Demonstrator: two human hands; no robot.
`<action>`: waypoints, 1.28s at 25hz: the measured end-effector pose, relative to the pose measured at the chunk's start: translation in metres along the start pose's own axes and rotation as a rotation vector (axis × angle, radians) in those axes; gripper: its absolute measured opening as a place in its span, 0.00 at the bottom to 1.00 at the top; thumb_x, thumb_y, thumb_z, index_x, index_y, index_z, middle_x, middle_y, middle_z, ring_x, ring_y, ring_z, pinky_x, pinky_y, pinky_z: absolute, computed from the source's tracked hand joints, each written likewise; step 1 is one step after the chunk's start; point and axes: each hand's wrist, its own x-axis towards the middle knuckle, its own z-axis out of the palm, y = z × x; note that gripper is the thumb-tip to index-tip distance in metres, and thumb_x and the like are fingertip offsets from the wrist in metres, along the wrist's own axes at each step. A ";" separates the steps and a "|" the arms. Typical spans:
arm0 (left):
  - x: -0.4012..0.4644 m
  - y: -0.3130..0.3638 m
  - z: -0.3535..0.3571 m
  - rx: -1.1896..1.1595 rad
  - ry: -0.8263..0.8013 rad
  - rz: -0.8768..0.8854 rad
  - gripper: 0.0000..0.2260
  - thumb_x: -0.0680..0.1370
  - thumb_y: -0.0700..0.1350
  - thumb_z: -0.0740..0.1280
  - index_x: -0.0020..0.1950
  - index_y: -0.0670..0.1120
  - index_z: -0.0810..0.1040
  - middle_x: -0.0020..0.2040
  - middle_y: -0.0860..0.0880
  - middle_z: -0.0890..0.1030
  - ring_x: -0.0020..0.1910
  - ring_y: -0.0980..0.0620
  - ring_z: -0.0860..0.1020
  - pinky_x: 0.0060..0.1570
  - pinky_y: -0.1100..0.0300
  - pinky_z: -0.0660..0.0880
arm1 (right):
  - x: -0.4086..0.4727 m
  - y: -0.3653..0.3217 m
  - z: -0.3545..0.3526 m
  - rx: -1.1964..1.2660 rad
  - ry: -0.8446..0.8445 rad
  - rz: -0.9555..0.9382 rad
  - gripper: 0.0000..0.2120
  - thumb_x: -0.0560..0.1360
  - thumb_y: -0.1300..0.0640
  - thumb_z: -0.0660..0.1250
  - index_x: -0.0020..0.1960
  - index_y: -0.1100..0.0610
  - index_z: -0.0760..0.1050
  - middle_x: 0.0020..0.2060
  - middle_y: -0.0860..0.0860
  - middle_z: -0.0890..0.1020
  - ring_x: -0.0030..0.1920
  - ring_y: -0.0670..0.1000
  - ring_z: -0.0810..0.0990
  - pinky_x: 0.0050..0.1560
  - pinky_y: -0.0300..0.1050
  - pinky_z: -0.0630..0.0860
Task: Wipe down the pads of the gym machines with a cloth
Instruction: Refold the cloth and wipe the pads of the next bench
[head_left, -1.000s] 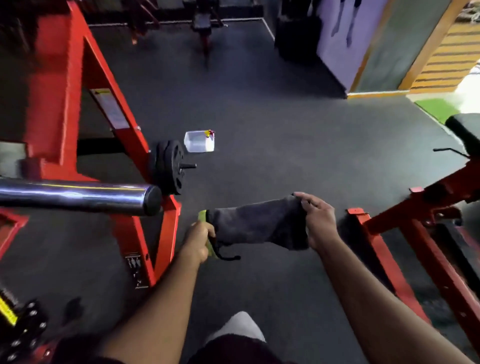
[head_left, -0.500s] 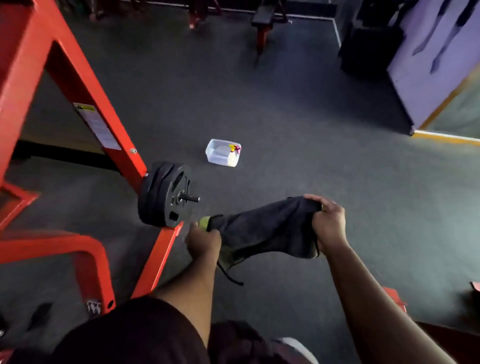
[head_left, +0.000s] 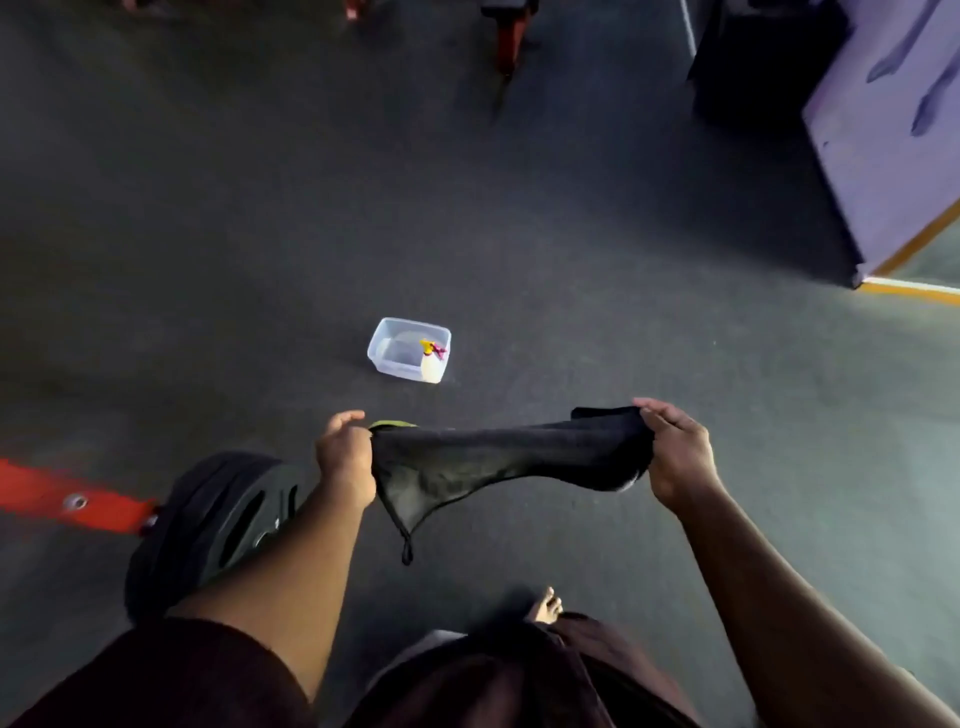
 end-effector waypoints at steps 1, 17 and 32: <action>0.015 0.022 0.023 -0.039 -0.038 0.002 0.19 0.69 0.28 0.57 0.42 0.50 0.80 0.43 0.43 0.77 0.44 0.47 0.74 0.41 0.57 0.69 | 0.035 -0.020 0.008 -0.038 -0.009 -0.014 0.10 0.80 0.64 0.63 0.48 0.57 0.82 0.45 0.57 0.82 0.47 0.55 0.79 0.49 0.48 0.76; 0.316 0.360 0.354 1.526 -0.736 1.349 0.20 0.77 0.42 0.55 0.66 0.57 0.71 0.70 0.40 0.69 0.42 0.41 0.83 0.37 0.51 0.81 | 0.540 -0.354 0.396 -0.938 -0.317 -0.477 0.10 0.73 0.64 0.72 0.48 0.51 0.86 0.44 0.51 0.85 0.46 0.49 0.82 0.44 0.38 0.74; 0.633 0.731 0.837 0.410 -0.498 0.221 0.15 0.69 0.34 0.69 0.53 0.42 0.74 0.45 0.44 0.78 0.49 0.47 0.77 0.47 0.55 0.74 | 0.963 -0.512 0.626 -0.667 -0.314 -1.090 0.06 0.68 0.62 0.76 0.45 0.60 0.85 0.39 0.53 0.86 0.38 0.53 0.85 0.43 0.39 0.76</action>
